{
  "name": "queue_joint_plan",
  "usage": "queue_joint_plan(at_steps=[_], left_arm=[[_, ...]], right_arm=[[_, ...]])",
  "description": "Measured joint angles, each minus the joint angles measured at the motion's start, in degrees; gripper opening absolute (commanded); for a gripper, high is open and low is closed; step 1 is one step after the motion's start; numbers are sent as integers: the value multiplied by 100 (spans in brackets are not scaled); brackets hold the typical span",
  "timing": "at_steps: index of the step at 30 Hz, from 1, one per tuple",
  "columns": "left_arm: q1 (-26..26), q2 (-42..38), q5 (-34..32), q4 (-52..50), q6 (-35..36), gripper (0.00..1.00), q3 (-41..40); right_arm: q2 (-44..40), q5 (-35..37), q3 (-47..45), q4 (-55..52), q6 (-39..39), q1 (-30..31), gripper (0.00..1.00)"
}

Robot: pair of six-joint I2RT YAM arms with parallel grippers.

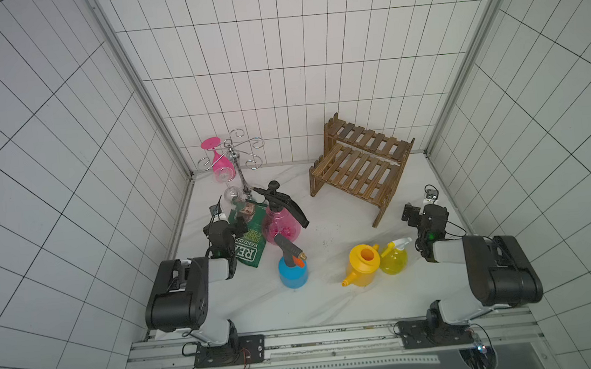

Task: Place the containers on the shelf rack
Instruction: 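Pick up a container from the center of the board.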

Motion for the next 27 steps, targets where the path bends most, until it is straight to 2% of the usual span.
queue_joint_plan(at_steps=[18, 27], left_arm=[[0, 0, 0, 0, 0, 98, 0], [0, -109, 37, -2, 7, 98, -13]], right_arm=[[0, -15, 0, -4, -2, 0, 99], [-348, -562, -608, 415, -201, 2, 99]])
